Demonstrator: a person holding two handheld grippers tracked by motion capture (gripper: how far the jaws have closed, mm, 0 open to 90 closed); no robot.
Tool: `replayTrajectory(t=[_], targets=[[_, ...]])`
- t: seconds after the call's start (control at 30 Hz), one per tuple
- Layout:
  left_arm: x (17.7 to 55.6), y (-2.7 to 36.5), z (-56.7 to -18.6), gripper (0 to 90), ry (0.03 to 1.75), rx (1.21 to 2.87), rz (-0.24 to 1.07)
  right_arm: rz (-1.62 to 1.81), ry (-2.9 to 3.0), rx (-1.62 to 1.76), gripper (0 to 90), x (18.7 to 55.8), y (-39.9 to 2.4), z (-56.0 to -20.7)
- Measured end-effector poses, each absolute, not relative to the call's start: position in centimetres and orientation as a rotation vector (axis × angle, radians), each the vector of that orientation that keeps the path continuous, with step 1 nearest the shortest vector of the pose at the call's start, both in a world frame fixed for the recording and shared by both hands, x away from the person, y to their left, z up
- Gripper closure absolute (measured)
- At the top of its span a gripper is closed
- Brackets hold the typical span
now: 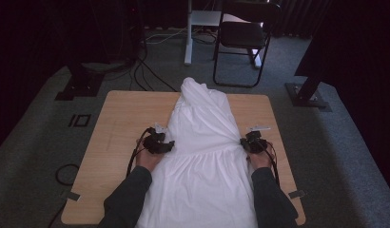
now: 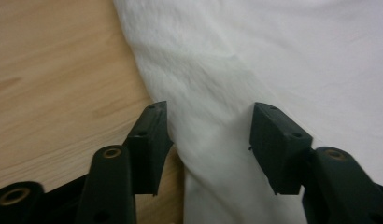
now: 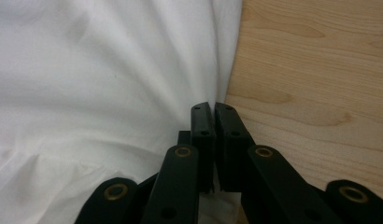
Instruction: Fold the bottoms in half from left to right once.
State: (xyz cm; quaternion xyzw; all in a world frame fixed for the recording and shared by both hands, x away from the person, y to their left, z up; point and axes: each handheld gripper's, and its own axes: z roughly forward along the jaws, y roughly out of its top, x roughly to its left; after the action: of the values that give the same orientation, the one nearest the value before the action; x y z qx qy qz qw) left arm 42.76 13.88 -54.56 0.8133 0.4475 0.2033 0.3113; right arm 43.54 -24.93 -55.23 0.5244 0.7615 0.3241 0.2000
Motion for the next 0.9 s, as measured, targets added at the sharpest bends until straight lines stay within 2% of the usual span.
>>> replayTrajectory(t=[0.03, 0.07, 0.1, 0.13, 0.17, 0.2, 0.33, 0.47, 0.53, 0.57, 0.63, 0.67, 0.7, 0.83, 0.9], targets=[[42.8, 13.9, -54.6, 55.0, 1.181, 2.147, 0.537, 0.906, 2.129, 1.466, 86.6, 43.5, -24.9, -55.2], [42.6, 14.1, -54.7, 55.0, 1.174, 2.117, 0.509, 0.906, 2.127, 1.465, 86.7, 43.5, -24.9, -55.2], [42.5, 14.2, -54.8, 70.7, 1.176, 2.108, 0.494, 0.899, 2.125, 1.462, 86.9, 43.4, -24.8, -55.2], [42.3, 14.2, -54.8, 70.7, 1.171, 2.11, 0.496, 0.899, 2.125, 1.462, 86.9, 43.4, -24.8, -55.2], [42.0, 14.2, -54.8, 78.9, 1.161, 2.115, 0.504, 0.88, 2.129, 1.446, 87.1, 43.1, -24.6, -55.2], [41.8, 14.2, -54.8, 80.1, 1.16, 2.116, 0.508, 0.874, 2.134, 1.44, 87.2, 43.0, -24.5, -55.2], [40.3, 15.0, -55.0, 81.8, 1.154, 2.104, 0.499, 0.86, 2.16, 1.414, 87.3, 41.8, -24.3, -55.1], [37.1, 15.6, -55.1, 81.6, 1.119, 2.123, 0.499, 0.851, 2.206, 1.34, 87.1, 37.5, -24.4, -55.3], [35.3, 15.8, -55.1, 81.5, 1.101, 2.136, 0.501, 0.859, 2.21, 1.338, 87.0, 36.7, -24.5, -55.3], [34.1, 16.0, -55.2, 81.2, 1.09, 2.138, 0.494, 0.885, 2.223, 1.324, 86.9, 34.2, -24.8, -55.5], [31.6, 16.4, -55.4, 80.9, 1.07, 2.133, 0.479, 0.903, 2.237, 1.324, 86.8, 32.5, -25.0, -55.5], [31.6, 16.4, -55.4, 80.8, 1.07, 2.133, 0.479, 0.903, 2.237, 1.324, 86.8, 32.5, -25.0, -55.5], [30.6, 16.6, -55.5, 80.5, 1.068, 2.121, 0.462, 0.909, 2.256, 1.31, 86.8, 30.6, -25.0, -55.6], [28.5, 17.1, -55.6, 78.8, 1.042, 2.132, 0.441, 0.893, 2.335, 1.287, 86.2, 29.1, -24.9, -55.3], [28.6, 17.2, -55.6, 73.2, 1.037, 2.128, 0.448, 0.901, 2.357, 1.277, 70.3, 29.3, -25.2, -54.7]])
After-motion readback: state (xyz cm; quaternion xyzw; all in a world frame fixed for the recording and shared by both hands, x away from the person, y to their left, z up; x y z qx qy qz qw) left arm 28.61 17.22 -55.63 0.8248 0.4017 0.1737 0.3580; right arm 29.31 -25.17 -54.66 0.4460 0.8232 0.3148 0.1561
